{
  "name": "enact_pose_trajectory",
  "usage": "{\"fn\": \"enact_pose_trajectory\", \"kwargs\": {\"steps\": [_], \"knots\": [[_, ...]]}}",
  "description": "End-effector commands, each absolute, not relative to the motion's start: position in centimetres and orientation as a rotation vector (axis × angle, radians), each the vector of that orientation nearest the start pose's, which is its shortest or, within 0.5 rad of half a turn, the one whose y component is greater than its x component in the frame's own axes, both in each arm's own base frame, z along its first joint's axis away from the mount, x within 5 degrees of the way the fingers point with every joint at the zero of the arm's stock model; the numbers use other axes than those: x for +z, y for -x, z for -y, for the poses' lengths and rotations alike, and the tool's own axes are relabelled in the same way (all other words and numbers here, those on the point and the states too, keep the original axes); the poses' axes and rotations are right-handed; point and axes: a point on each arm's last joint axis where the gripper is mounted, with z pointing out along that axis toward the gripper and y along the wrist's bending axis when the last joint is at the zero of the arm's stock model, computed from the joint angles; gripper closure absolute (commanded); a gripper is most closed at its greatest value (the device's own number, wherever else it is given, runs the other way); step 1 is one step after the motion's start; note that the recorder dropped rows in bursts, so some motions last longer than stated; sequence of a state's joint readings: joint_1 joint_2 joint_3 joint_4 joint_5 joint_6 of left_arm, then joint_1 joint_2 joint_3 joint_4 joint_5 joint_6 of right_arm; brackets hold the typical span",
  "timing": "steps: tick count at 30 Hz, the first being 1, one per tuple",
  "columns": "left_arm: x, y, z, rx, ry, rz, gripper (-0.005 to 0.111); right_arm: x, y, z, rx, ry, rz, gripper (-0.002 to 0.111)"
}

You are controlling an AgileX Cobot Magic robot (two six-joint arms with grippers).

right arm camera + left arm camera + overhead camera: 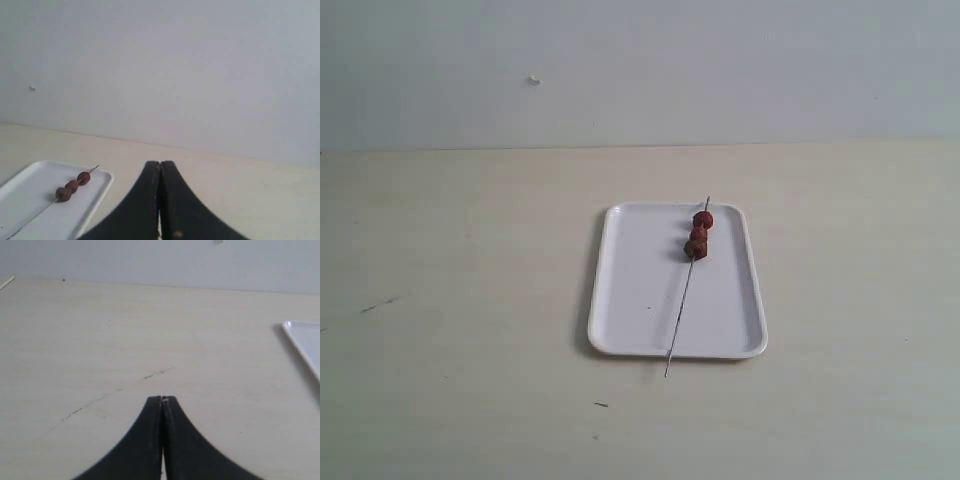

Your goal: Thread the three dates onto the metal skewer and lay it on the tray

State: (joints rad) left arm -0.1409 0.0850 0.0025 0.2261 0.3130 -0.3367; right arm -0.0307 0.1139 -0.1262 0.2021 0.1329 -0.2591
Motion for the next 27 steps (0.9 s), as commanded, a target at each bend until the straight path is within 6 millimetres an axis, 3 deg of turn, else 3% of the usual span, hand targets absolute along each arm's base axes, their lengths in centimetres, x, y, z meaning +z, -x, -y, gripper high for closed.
{"fn": "enact_pose_trajectory", "kwargs": {"steps": [1,7,27], "knots": [[18.1,-5.9,0.2,-0.116,0.034,-1.866,0.107,22.2,-5.9,0.3,-0.022,-0.051,-1.616,0.108],[18.1,-5.9,0.2,-0.116,0.034,-1.866,0.107,19.7,-5.8,0.3,-0.013,-0.062,-1.67,0.108],[18.1,-5.9,0.2,-0.116,0.034,-1.866,0.107,19.3,-5.7,0.3,-0.006,-0.075,-1.712,0.108]]}}
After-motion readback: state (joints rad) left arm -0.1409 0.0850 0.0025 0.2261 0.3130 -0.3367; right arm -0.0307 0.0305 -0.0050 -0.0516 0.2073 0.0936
